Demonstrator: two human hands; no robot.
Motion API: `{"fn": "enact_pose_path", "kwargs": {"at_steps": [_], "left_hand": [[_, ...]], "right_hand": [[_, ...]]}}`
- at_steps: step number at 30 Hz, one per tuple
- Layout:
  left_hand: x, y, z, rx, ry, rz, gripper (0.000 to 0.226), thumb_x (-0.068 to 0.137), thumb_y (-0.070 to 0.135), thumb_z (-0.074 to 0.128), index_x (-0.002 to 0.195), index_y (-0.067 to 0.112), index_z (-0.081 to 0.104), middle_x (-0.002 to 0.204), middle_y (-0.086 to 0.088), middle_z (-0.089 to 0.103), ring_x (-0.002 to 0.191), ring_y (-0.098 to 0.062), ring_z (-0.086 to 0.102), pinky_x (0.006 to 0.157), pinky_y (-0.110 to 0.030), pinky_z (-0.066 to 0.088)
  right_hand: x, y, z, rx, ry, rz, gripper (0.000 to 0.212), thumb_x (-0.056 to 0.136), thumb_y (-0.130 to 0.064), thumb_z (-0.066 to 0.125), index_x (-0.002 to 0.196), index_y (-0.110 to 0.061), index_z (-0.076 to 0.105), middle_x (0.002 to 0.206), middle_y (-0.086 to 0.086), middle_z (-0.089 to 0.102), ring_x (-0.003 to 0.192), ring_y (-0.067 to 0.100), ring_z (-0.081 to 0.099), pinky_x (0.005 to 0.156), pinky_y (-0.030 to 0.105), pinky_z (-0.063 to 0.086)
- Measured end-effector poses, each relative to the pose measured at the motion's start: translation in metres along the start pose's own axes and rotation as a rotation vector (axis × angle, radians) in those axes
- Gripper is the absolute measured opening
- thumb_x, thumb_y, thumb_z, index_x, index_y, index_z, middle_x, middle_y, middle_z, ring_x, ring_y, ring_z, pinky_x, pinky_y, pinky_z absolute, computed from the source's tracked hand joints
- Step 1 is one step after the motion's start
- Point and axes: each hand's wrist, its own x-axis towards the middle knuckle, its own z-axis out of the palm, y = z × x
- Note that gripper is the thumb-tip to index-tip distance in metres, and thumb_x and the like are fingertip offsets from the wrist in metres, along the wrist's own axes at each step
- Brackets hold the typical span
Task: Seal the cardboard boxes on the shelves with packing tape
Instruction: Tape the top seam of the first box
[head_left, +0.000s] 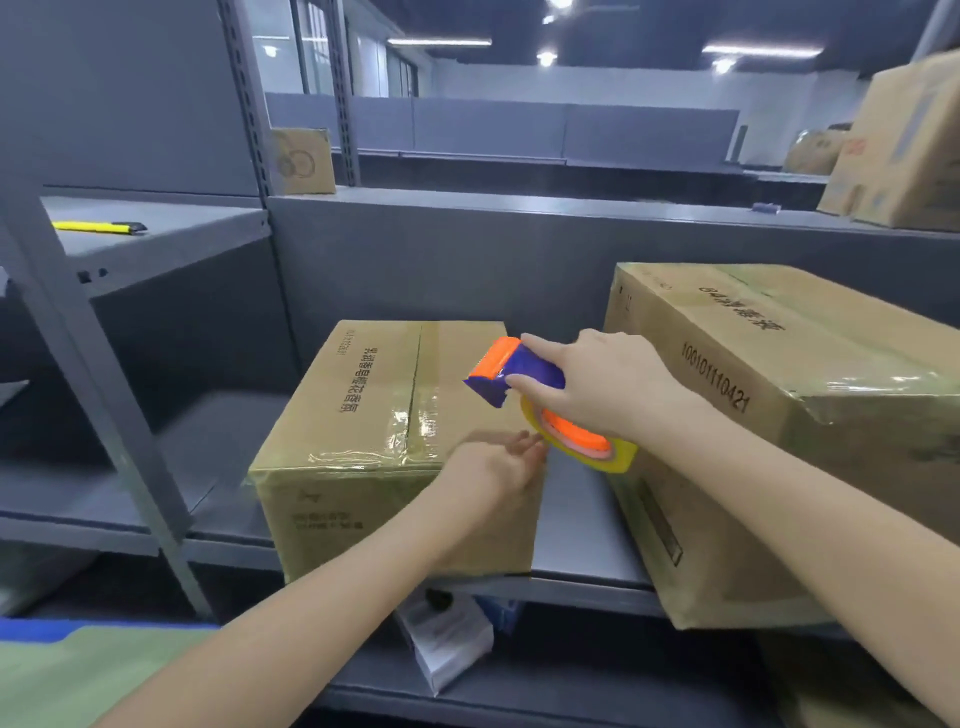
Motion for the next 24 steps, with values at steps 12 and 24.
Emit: {"fn": "enact_pose_path", "kwargs": {"at_steps": [12,24], "left_hand": [[-0.106,-0.083,-0.025,-0.37,0.469,-0.369,0.027,0.094,0.028,0.048,0.112,0.021,0.066,0.099,0.005,0.071,0.091,-0.015,0.064,0.072,-0.017,0.043],[-0.156,-0.133,-0.017,-0.41,0.36,-0.782,0.021,0.091,0.023,0.054,0.105,0.014,0.067,0.094,0.005,0.064,0.084,-0.01,0.058,0.076,-0.023,0.045]], "right_hand": [[0.04,-0.051,0.063,0.111,0.098,-0.173,0.066,0.09,-0.048,0.051,0.147,-0.03,0.024,0.098,0.009,0.053,0.091,0.027,0.05,0.075,0.035,0.032],[0.041,-0.081,0.088,0.141,0.051,-0.159,0.063,0.094,-0.05,0.042,0.149,-0.029,0.017,0.12,0.006,0.049,0.107,0.023,0.046,0.089,0.032,0.033]]}}
